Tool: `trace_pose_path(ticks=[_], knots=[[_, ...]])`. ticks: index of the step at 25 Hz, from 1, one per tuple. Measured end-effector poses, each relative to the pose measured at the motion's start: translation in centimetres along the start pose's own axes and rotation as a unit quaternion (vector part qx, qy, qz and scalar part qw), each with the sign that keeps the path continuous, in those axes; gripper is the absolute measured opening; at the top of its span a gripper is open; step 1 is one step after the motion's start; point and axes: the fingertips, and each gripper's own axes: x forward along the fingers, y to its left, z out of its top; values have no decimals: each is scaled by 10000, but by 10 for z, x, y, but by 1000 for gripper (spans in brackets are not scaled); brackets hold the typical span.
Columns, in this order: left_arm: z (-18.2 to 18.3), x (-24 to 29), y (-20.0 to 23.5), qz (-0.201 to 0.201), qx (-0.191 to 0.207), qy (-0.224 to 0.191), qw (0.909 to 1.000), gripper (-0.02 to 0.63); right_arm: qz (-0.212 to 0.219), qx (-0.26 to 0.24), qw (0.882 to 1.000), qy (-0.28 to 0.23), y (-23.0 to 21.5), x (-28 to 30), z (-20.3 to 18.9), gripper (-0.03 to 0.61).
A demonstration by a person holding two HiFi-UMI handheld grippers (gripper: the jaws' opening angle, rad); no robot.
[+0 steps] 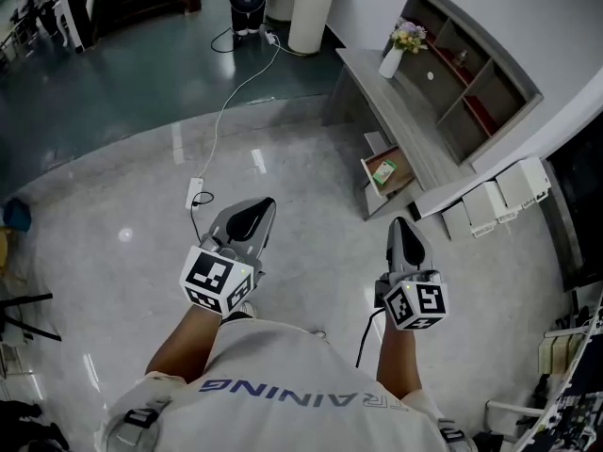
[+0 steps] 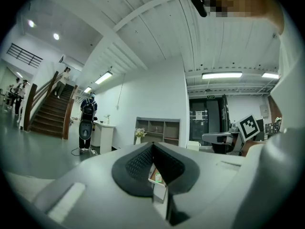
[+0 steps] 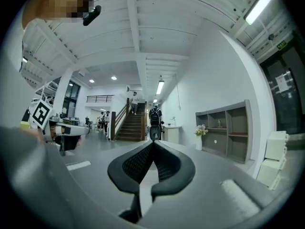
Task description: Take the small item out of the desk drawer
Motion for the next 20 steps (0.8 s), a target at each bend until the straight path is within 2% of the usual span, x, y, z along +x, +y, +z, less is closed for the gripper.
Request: trace_pose_path(ticks=[10, 13, 17, 20], knots=[[-23, -58, 99, 344, -75, 261, 9990, 3, 668, -279, 9968, 336, 124, 65, -42, 15], [-28, -56, 109, 347, -155, 253, 9990, 3, 787, -432, 9950, 444, 129, 74, -46, 15], [-29, -37, 123, 404, -209, 220, 9987, 3, 704, -346, 9956, 510, 108, 101, -41, 14], [-31, -24, 137, 564, 24, 257, 9981, 3, 831, -358, 9947, 481, 103, 131, -39, 14]])
